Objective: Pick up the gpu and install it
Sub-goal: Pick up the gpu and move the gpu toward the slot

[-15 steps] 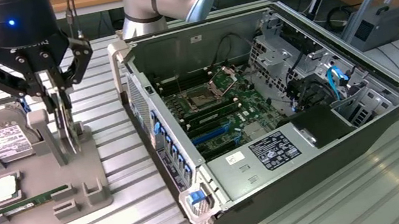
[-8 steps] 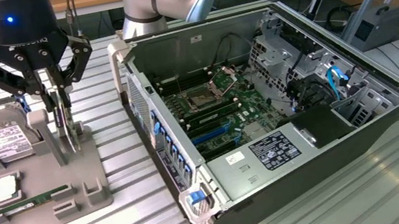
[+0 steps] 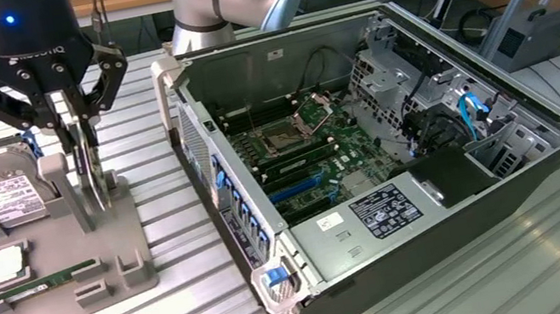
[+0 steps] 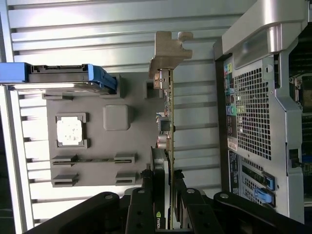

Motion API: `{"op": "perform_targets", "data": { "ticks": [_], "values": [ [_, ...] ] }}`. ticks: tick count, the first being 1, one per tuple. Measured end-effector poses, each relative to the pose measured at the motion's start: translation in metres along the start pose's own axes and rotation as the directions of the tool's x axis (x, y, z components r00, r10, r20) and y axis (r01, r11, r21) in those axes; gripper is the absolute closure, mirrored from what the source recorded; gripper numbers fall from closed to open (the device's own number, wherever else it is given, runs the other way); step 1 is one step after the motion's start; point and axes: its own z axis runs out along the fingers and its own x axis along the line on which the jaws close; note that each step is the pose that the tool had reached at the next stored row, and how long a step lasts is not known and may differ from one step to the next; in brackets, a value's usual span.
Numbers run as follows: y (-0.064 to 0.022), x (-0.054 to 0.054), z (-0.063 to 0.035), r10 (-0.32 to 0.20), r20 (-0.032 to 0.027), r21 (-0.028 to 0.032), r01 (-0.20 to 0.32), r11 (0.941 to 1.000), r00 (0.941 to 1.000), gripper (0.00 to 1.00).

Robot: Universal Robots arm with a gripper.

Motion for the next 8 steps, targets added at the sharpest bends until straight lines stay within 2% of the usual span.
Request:
{"op": "perform_targets", "data": {
  "ticks": [8],
  "values": [
    [0.0000,-0.0001,-0.0044,0.000,0.0000,0.0000,0.000,1.0000,1.0000,0.73]
  ]
}}
